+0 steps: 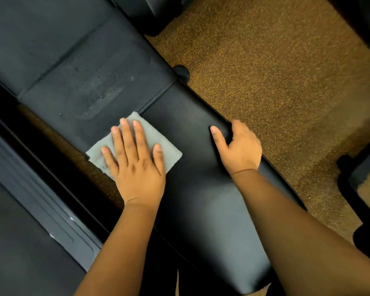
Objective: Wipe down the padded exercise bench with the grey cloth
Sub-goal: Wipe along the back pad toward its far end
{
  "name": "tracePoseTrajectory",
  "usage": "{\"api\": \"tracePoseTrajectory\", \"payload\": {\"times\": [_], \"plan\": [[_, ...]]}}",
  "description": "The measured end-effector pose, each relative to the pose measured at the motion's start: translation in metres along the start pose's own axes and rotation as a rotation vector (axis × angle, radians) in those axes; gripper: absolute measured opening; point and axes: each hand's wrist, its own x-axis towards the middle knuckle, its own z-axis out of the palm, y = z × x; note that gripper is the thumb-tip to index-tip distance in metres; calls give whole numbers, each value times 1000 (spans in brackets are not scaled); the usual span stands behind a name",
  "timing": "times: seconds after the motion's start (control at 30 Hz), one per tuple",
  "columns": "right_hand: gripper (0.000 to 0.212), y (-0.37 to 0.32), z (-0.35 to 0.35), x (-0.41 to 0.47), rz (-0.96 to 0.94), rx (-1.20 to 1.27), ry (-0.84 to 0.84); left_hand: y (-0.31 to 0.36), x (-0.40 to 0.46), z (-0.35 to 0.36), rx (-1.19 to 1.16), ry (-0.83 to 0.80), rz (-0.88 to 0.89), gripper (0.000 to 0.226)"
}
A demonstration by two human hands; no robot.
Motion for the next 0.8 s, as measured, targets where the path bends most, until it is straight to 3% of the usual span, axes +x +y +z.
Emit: {"api": "tracePoseTrajectory", "payload": {"times": [0.17,0.37,0.53,0.8], "plan": [[67,-10,-7,2,-81,9,-80,-18,30,-9,-15,47,-42,61],[60,-86,-11,46,-426,123,-97,-13,34,-13,-10,71,-79,62],[62,-118,-1,84,-170,95,-274,-23,5,-1,31,39,66,66],[63,-114,7,77,-236,56,-115,-47,41,-16,-56,84,-110,64]]}}
